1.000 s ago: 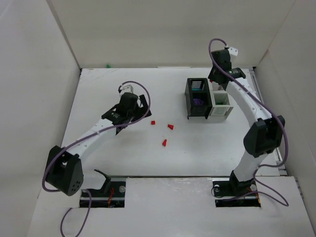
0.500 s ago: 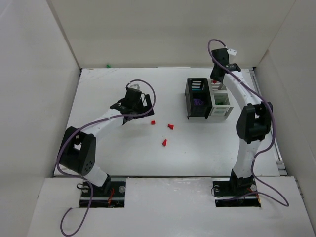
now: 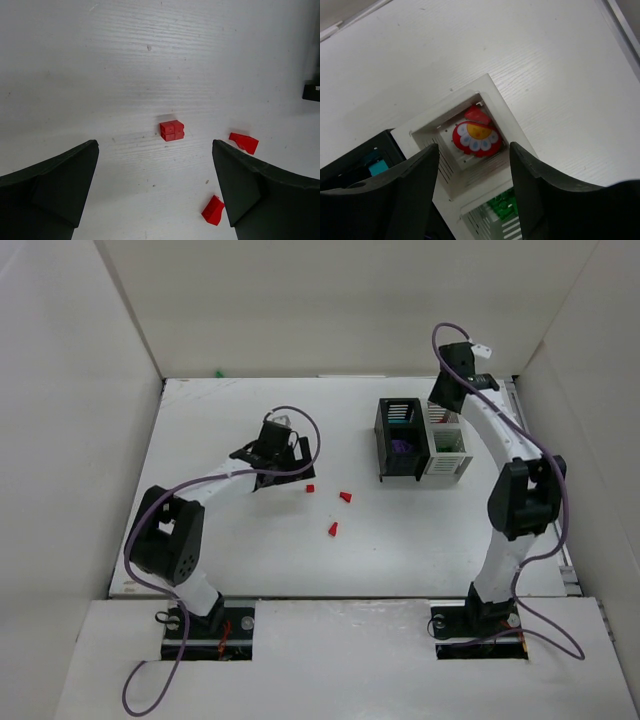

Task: Sort the legos into containers by color

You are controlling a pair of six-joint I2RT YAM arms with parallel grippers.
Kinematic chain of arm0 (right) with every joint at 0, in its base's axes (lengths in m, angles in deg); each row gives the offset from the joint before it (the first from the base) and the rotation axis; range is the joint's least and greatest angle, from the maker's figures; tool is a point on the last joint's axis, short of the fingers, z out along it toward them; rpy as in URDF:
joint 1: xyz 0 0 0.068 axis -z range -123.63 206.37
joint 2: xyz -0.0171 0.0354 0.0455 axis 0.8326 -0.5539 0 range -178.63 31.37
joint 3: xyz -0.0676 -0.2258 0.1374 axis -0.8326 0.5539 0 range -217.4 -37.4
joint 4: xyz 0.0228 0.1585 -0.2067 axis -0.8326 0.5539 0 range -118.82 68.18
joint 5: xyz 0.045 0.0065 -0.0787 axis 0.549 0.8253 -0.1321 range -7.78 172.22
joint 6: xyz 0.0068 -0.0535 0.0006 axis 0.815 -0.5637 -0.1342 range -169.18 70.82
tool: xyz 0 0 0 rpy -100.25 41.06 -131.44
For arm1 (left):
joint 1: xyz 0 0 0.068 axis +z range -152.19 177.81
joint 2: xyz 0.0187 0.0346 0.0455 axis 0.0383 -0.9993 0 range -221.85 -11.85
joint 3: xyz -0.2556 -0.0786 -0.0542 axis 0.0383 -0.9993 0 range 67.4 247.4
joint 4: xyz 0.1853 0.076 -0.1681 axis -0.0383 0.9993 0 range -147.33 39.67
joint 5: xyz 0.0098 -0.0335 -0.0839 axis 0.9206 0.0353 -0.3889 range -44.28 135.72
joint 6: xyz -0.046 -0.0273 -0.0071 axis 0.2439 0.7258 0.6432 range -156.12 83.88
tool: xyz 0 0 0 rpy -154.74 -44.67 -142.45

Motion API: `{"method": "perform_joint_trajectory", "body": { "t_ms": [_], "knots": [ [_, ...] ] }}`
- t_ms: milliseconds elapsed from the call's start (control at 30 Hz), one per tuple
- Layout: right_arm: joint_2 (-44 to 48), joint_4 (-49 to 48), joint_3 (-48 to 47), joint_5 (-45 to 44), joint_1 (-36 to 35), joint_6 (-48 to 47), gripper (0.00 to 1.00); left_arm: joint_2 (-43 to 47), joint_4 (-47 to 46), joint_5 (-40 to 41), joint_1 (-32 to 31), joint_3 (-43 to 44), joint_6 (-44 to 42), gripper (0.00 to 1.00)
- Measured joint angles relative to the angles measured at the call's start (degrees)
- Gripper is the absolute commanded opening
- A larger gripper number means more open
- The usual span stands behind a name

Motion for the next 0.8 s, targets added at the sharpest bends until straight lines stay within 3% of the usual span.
{"method": "perform_joint_trajectory", "body": {
  "t_ms": [167,300,600,800],
  "knots": [
    [8.74,-0.90,7.06,0.07,-0.02,0.63,0.64,-3.74,-0.44,0.17,-1.57,0.94,-1.16,0.85],
    [14.45,-1.75,11.74,0.02,-0.22,1.46,0.64,-7.43,-0.26,1.07,-3.93,2.89,-2.34,0.68],
    [16.35,-1.90,18.12,0.07,-0.68,2.16,0.64,-11.39,1.33,5.29,-4.76,6.67,-3.58,0.47],
    [16.37,-2.16,19.10,0.04,-0.68,2.36,0.64,-12.57,3.15,8.28,-7.67,7.61,-3.58,0.46]
  ]
}}
